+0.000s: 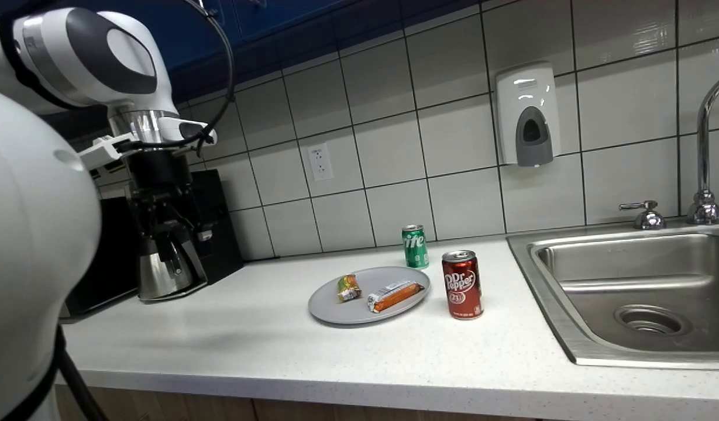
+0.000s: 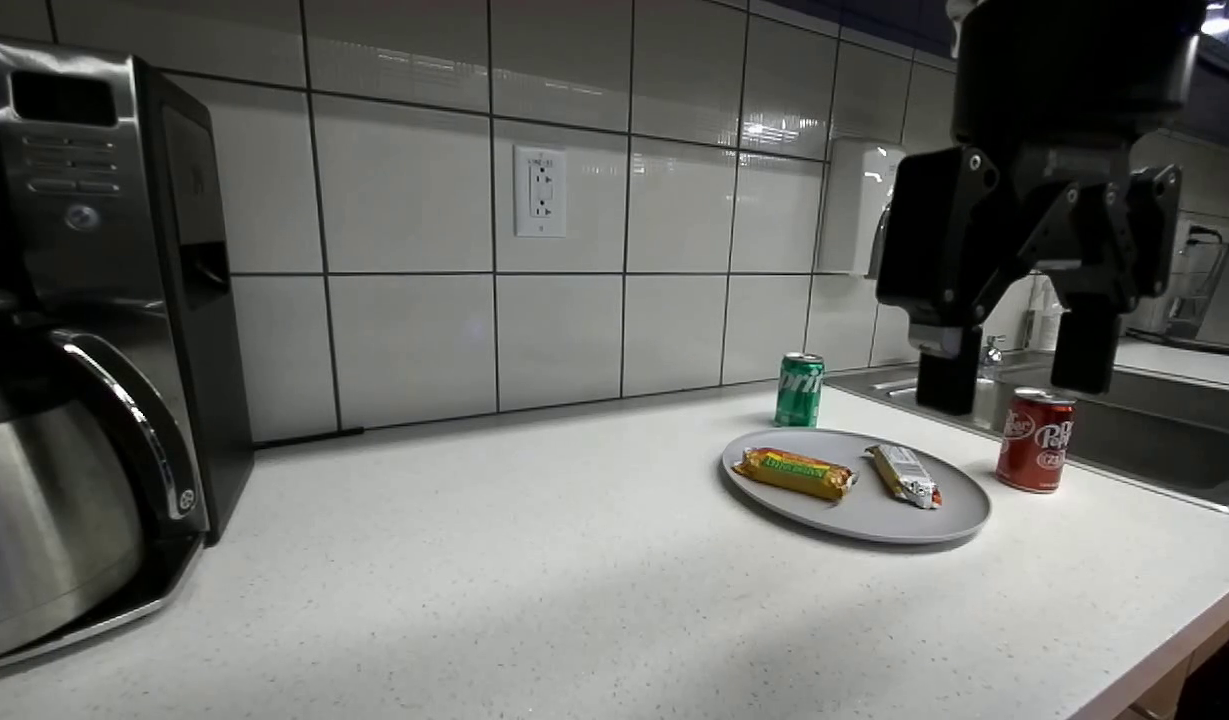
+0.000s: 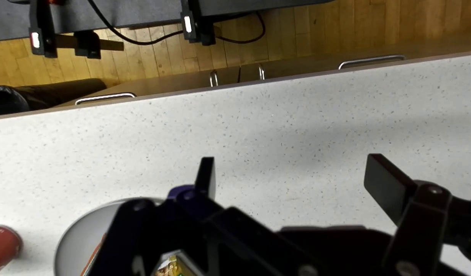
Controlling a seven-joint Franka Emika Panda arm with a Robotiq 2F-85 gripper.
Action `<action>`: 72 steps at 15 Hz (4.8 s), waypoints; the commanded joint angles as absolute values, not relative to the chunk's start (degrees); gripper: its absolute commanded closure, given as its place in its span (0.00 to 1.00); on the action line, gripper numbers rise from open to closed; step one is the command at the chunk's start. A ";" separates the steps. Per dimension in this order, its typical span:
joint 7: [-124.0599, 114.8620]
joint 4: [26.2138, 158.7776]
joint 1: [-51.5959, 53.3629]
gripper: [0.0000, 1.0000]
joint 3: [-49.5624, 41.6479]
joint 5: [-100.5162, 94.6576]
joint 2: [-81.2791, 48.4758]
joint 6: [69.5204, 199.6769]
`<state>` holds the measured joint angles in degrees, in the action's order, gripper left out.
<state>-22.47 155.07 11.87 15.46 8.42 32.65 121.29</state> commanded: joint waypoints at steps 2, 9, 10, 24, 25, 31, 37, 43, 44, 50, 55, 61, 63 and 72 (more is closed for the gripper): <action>-20.11 157.16 9.74 0.00 13.68 5.70 34.75 122.28; -17.01 156.83 5.84 0.00 9.56 3.11 32.52 125.32; -15.90 156.73 5.26 0.00 8.76 2.71 32.21 125.63; 7.95 147.91 1.49 0.00 -2.34 -1.09 16.24 129.23; 8.64 146.80 1.39 0.00 -2.46 -1.77 14.60 129.38; 8.21 140.08 1.12 0.00 -1.65 -7.43 4.86 131.13; 7.26 134.63 1.59 0.00 -0.82 -10.62 -2.41 131.57; 6.48 130.13 2.51 0.00 0.32 -10.98 -7.24 130.46; 6.34 129.43 2.62 0.00 0.49 -11.12 -8.01 130.42; 6.02 125.87 3.21 0.00 0.80 -11.23 -12.60 129.79; 6.02 123.01 3.29 0.00 0.51 -11.55 -16.83 129.86; 6.13 120.41 3.38 0.00 0.22 -12.34 -20.40 129.61; 6.25 119.78 3.35 0.00 0.19 -12.27 -21.09 129.55; 6.44 117.84 3.44 0.30 0.33 -11.93 -22.46 129.23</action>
<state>7.13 119.87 3.21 0.26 -10.72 -21.83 131.55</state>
